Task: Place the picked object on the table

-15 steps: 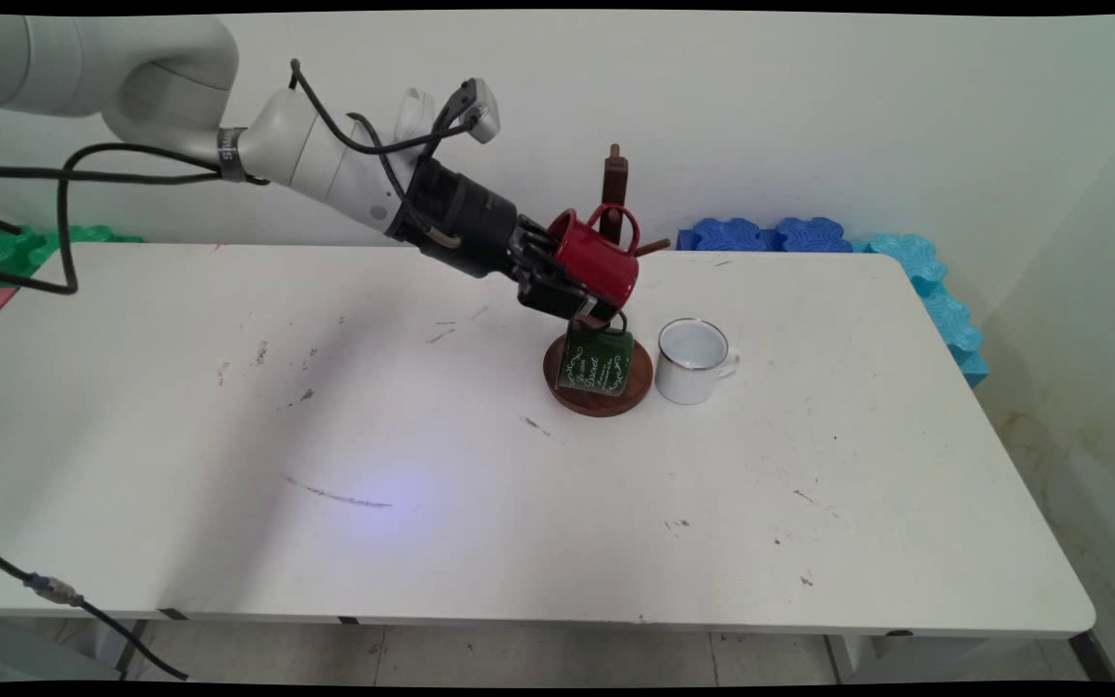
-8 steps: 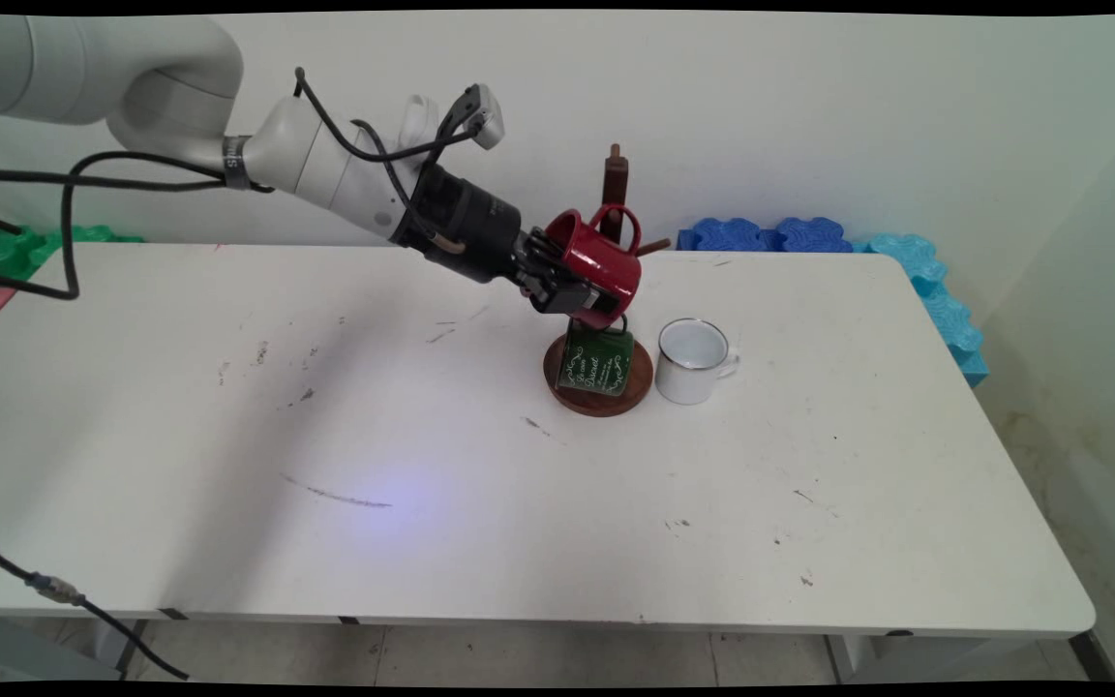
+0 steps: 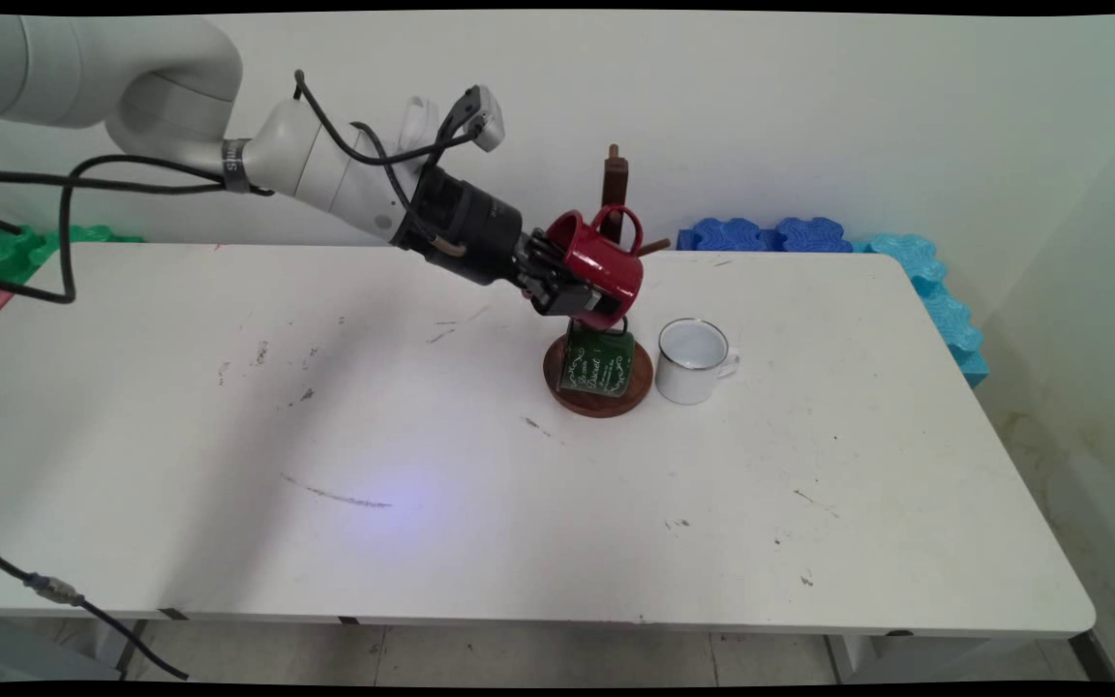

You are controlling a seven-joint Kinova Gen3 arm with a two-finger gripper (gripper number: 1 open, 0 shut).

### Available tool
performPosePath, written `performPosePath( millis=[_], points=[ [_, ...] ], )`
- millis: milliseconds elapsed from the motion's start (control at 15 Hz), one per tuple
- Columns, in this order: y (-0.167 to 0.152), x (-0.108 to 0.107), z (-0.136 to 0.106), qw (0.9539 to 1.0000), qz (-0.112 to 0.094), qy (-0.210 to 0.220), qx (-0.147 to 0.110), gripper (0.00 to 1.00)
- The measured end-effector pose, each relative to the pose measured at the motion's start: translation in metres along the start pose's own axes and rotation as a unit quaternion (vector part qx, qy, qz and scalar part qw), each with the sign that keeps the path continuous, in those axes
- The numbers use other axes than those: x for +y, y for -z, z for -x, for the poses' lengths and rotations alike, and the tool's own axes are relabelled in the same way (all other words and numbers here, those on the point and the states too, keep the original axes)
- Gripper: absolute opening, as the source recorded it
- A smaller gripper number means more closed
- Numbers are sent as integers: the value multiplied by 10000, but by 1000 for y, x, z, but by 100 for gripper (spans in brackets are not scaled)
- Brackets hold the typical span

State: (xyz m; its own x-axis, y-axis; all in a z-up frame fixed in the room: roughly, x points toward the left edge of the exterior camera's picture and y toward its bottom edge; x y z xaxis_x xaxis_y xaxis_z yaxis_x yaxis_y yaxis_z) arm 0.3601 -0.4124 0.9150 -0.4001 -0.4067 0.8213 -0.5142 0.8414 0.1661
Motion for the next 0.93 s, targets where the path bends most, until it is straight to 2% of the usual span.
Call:
performPosePath(
  millis=[933],
  points=[
    [15, 13, -12, 9997, 181, -96, 101, 0]
  ],
)
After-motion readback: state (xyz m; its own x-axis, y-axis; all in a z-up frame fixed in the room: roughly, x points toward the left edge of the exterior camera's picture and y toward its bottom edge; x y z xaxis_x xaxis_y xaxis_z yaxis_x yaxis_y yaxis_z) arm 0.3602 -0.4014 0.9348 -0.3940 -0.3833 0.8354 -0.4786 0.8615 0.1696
